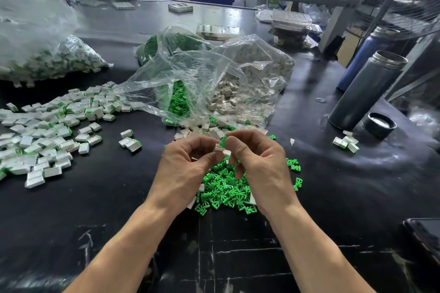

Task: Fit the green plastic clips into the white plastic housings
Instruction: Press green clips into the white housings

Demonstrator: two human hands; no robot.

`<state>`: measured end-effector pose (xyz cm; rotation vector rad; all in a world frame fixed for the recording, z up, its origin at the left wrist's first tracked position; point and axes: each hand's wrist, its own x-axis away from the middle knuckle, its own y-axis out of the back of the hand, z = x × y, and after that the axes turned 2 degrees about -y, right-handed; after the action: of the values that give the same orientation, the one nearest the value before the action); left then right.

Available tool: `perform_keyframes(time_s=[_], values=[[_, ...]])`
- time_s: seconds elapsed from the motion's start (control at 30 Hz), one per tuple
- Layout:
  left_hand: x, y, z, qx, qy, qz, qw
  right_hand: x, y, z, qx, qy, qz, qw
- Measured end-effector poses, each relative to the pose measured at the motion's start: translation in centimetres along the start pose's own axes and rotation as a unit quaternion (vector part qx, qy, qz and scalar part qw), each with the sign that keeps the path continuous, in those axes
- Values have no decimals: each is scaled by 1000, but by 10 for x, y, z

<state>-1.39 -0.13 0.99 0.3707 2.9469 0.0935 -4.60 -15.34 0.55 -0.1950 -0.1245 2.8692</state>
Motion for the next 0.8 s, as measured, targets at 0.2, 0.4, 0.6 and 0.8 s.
perform_keyframes(time_s=[0.2, 0.4, 0.6, 0.8], values=[[0, 2, -1, -35, 1, 8, 999, -1, 1, -2, 45, 6, -3, 999], [2, 2, -1, -9, 18, 7, 1000, 2, -5, -4, 94, 40, -22, 994], [2, 5, -1, 0, 16, -5, 1000, 3, -2, -2, 154, 16, 18, 988], [2, 9, -2, -29, 1, -11, 1000, 5, -1, 2, 241, 50, 34, 969]])
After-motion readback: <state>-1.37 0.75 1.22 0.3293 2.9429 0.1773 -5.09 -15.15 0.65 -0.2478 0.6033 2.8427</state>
